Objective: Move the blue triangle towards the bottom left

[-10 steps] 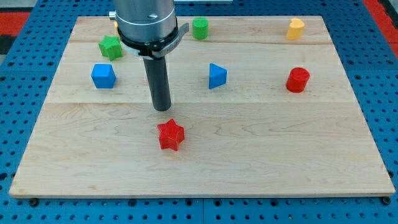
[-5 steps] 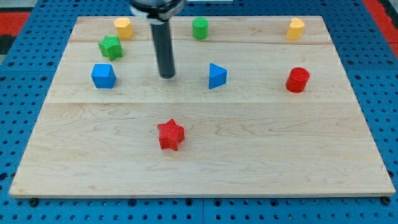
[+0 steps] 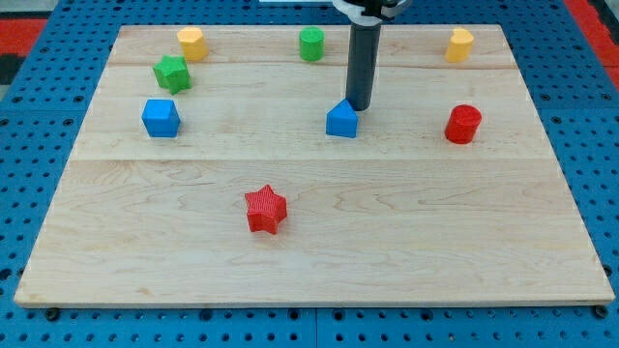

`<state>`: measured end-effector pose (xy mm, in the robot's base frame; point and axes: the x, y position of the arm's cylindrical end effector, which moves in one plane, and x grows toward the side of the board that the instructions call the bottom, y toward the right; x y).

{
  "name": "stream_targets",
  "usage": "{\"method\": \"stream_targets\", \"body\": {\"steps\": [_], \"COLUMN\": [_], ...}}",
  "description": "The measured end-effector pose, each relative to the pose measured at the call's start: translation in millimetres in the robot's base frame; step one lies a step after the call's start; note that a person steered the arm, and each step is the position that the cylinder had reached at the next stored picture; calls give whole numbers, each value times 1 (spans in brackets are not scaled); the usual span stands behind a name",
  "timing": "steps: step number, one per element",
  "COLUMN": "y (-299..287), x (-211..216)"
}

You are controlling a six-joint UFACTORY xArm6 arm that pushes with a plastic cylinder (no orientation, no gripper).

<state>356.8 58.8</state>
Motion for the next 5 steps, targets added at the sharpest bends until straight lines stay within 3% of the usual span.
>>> {"method": "stream_targets", "body": {"steps": [3, 5], "y": [0, -75], "x": [21, 24]}}
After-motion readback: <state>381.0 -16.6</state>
